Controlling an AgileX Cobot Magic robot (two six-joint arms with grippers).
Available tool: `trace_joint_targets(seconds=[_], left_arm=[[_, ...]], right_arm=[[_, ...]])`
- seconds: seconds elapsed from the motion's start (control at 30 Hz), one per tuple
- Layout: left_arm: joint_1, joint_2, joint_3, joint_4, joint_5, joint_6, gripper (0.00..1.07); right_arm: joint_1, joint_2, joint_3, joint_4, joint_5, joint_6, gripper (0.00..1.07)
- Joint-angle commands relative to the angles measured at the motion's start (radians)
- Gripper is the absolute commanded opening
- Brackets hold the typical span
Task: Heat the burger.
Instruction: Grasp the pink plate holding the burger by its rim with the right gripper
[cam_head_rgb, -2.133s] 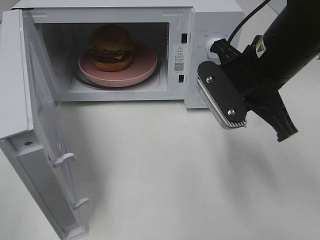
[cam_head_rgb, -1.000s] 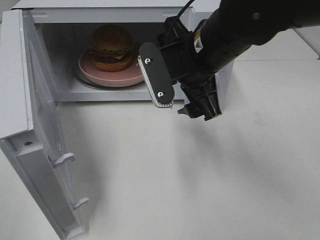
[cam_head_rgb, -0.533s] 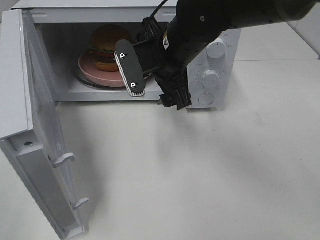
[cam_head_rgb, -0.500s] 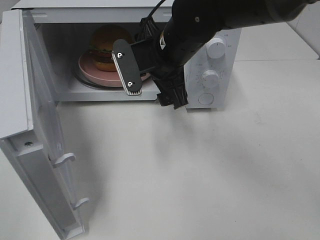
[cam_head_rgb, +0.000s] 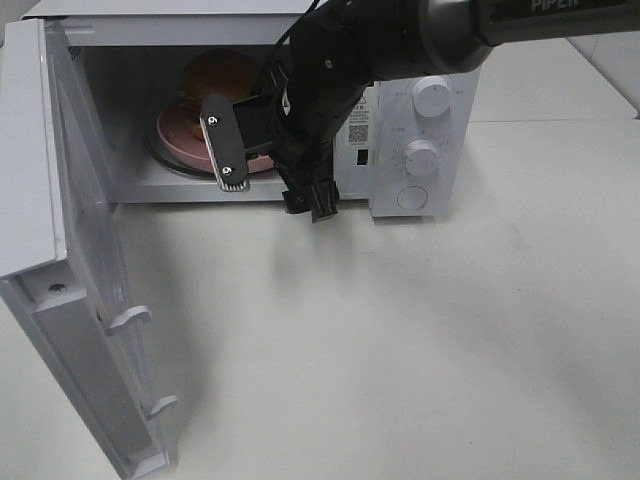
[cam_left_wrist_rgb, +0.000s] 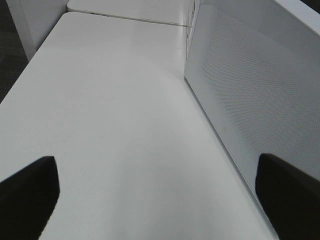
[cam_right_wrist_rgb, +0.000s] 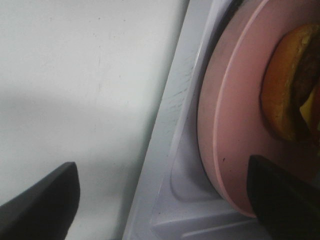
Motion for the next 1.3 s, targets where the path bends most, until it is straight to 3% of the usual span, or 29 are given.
trace_joint_targets(seconds=[0.03, 1.13, 1.3], left_arm=[[0.003, -0.015, 0.001, 0.0, -0.01, 0.002, 1.0], [0.003, -0.015, 0.001, 0.003, -0.01, 0.002, 1.0], [0.003, -0.015, 0.001, 0.003, -0.01, 0.002, 1.0]], right_arm=[[0.004, 0.027, -0.046, -0.004, 0.008, 0.018, 0.87], [-0.022, 0.27, -0.362, 0.06, 0.007, 0.036, 0.8], [-0.022, 0.288, -0.373, 0.078, -0.002, 0.036, 0.7]])
